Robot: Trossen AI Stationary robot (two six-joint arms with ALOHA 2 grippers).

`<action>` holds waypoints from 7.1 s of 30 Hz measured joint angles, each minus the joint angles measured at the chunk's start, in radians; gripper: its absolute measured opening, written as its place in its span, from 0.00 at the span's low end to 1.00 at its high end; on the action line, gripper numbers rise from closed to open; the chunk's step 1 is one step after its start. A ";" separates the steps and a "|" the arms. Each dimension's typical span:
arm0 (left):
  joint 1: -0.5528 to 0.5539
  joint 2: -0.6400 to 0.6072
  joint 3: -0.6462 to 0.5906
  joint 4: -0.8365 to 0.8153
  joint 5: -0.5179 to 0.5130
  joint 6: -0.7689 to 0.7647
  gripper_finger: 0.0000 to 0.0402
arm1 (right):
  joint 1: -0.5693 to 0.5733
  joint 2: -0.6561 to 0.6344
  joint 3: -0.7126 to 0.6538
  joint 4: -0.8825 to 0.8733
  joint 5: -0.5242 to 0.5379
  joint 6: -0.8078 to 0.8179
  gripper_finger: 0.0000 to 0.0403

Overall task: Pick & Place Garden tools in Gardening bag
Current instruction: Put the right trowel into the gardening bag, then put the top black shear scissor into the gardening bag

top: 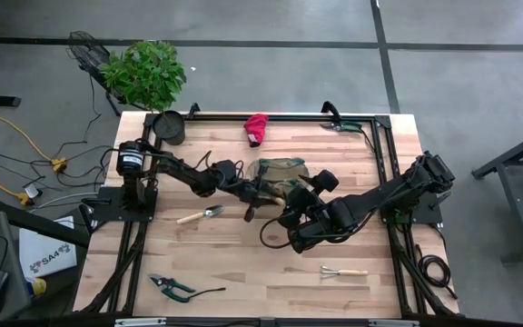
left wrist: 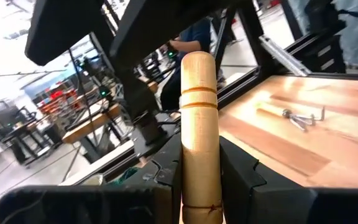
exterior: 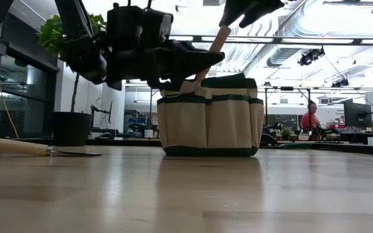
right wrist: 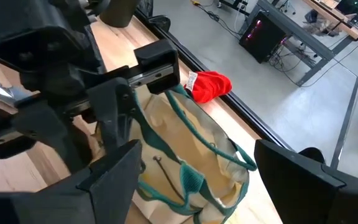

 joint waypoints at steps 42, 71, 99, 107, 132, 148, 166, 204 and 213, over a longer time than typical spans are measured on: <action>-0.001 0.000 -0.001 0.048 -0.408 -0.029 0.40 | 0.001 0.000 0.000 0.003 0.004 0.054 0.76; -0.002 -0.050 -0.002 0.078 -0.579 -0.034 0.69 | 0.001 0.000 0.001 0.000 0.005 0.073 0.76; -0.001 -0.181 -0.002 -0.071 -0.620 -0.054 0.70 | 0.001 0.000 0.001 -0.075 0.049 0.236 0.76; -0.001 -0.192 -0.002 0.003 -0.620 -0.054 0.70 | 0.001 0.000 0.001 -0.074 0.043 0.238 0.76; -0.001 -0.476 -0.001 -0.712 -0.717 -0.137 0.70 | 0.001 0.000 0.001 -0.077 0.043 0.310 0.76; -0.001 -0.828 -0.001 -1.437 -0.530 -0.291 0.70 | 0.001 0.000 0.001 -0.096 -0.002 0.312 0.76; -0.001 -0.887 -0.001 -1.668 -0.396 -0.414 0.70 | -0.160 -0.007 -0.005 -0.497 -0.186 0.672 0.76; -0.001 -0.893 -0.089 -1.629 -0.399 -0.441 0.70 | -1.182 -0.038 -0.012 -0.365 -0.474 -0.797 0.76; -0.001 -0.893 -0.088 -1.605 -0.406 -0.438 0.70 | -1.281 -0.004 -0.036 -0.130 -0.607 -1.129 0.76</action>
